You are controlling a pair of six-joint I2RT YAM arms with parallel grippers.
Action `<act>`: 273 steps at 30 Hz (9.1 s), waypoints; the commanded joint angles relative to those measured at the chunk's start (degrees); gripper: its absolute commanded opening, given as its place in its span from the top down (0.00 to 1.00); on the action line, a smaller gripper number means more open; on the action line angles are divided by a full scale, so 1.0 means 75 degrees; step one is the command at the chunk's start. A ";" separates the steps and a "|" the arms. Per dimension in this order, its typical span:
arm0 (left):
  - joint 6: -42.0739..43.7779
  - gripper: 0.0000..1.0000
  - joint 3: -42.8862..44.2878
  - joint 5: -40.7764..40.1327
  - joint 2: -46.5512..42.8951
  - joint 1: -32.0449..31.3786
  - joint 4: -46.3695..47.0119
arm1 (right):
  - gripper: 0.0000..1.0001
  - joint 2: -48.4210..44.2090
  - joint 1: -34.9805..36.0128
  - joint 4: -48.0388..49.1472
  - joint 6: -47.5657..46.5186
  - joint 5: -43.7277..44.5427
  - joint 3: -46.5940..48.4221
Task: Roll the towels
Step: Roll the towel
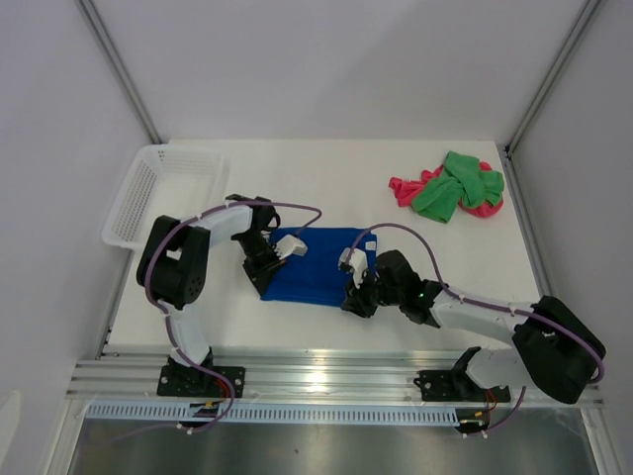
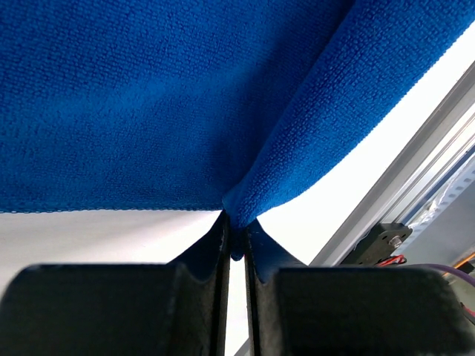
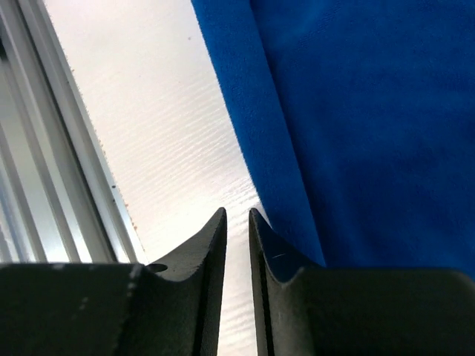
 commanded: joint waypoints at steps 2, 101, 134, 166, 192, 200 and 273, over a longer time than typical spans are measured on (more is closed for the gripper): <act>-0.0118 0.88 0.0264 0.0246 0.0069 0.0061 -0.0067 | 0.80 0.0512 0.0072 0.1300 0.0254 -0.0160 0.0101; 0.0246 0.99 -0.2208 -0.1547 -0.2334 -0.1896 0.2606 | 0.50 -0.1844 0.0153 -0.2532 -0.4703 0.1150 0.0126; 0.0070 0.99 -0.2020 -0.0715 -0.2485 -0.1416 0.1305 | 0.97 0.0127 0.0635 -0.2821 -0.4856 0.1389 0.0593; 0.0644 0.51 -0.1083 0.0492 -0.1876 -0.0607 0.0015 | 0.95 0.2634 -0.1557 -0.5450 -0.5173 -0.2622 0.2738; -0.0293 0.99 -0.0919 0.0363 -0.1080 0.0107 0.0308 | 0.58 0.1255 -0.1592 -0.4500 -0.3205 -0.0806 0.2949; -0.0375 0.94 -0.0837 0.0410 -0.0752 0.0107 0.0367 | 0.49 -0.0412 -0.1522 -0.3225 -0.1975 -0.0699 0.2096; 0.0633 0.99 -0.5466 -0.3727 -0.4865 -0.3303 0.5031 | 0.63 0.0152 -0.0151 -0.0395 0.0559 0.0671 0.0265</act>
